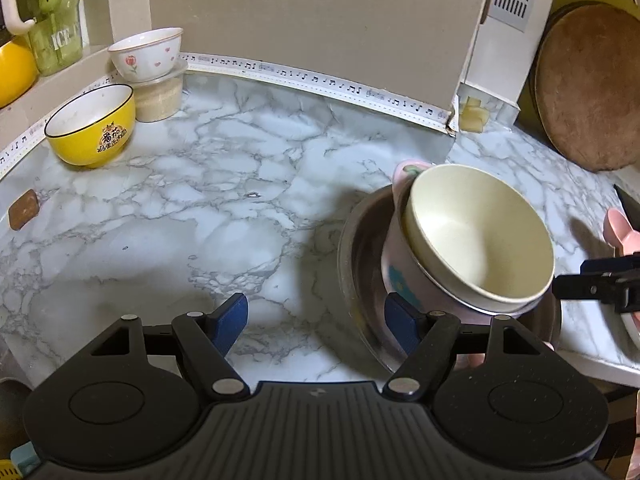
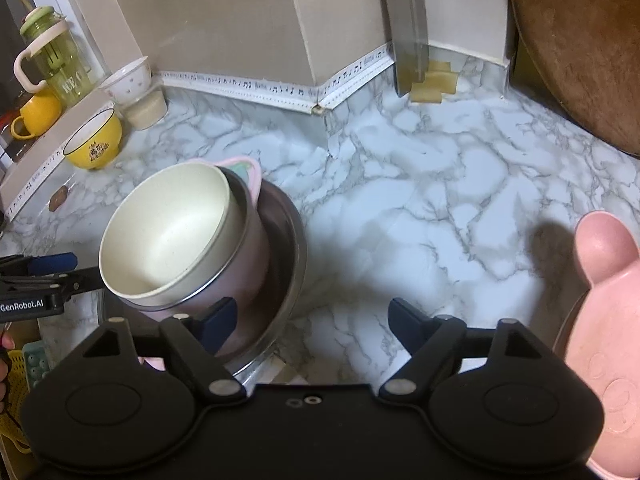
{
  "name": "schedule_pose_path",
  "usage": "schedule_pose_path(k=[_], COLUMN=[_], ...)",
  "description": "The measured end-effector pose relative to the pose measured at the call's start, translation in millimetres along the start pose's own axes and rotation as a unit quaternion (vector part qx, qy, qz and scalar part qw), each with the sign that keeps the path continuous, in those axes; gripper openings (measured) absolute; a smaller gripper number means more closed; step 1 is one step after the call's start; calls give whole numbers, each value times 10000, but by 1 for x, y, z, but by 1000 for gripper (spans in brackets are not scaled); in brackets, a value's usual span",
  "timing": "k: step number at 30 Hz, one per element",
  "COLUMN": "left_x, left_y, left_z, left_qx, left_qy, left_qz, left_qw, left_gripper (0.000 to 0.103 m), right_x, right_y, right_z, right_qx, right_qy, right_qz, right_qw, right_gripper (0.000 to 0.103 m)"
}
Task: Organize plates and bowls
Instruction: 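Move both grippers to the rim of the dark pan, then close both grippers on the dark pan rim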
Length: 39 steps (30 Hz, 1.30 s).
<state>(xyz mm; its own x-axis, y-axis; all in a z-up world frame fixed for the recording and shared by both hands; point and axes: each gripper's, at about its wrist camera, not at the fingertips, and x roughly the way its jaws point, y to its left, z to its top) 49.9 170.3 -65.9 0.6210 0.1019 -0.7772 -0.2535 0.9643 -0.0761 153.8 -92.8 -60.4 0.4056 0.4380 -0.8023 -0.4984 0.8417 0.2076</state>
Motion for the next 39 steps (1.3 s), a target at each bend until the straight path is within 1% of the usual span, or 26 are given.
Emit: schedule_pose_path(k=[6,12,15,18,20,22,23,24,26,27,29,33,35,36,38,39], left_x=[11,19,23,27,30,33,35,35,37,38,38,39,39,39,38,38], left_y=[3,3,1,1,0,-1,-1,-2,-4,-5,-8,-11,-13,-14,-16,-18], left_z=[1,4,5,8,11,13,14,15,15,16,16,18,19,19,19,19], left_qx=[-109,-121,-107,-145,-147,-181,-206,-216,-217,-210,-211,-202,-191,-183,-147,-120], left_qy=[163,269,288,311,343,389,406,429,485,503,522,556,572,574,568,562], left_qz=[20,-112,-93,-88,-64,-51,-68,-85,-111,-110,-112,-110,-142,-147,-188,-150], left_qw=[9998,9995,9995,9994,9993,9991,9989,9988,9985,9985,9983,9982,9981,9981,9981,9982], left_gripper=[75,74,74,74,65,61,55,52,41,39,33,27,21,20,17,17], right_x=[8,14,19,24,28,31,32,33,35,35,37,39,40,41,42,42], right_y=[4,3,2,2,1,1,2,2,4,4,6,9,10,10,9,9], right_z=[2,4,6,8,9,11,11,12,13,13,14,15,16,16,17,16], right_qx=[-61,-11,21,73,132,146,152,153,142,144,139,108,128,163,208,224], right_qy=[33,102,155,187,241,270,274,272,271,275,303,317,315,320,330,333], right_qz=[-5,21,34,13,26,13,4,-4,-28,-37,-43,-56,-46,-40,3,27], right_qw=[10000,9999,9999,9998,9996,9995,9995,9995,9995,9995,9994,9994,9994,9993,9992,9992], right_gripper=[80,76,72,63,54,49,47,45,39,37,31,25,21,20,15,13])
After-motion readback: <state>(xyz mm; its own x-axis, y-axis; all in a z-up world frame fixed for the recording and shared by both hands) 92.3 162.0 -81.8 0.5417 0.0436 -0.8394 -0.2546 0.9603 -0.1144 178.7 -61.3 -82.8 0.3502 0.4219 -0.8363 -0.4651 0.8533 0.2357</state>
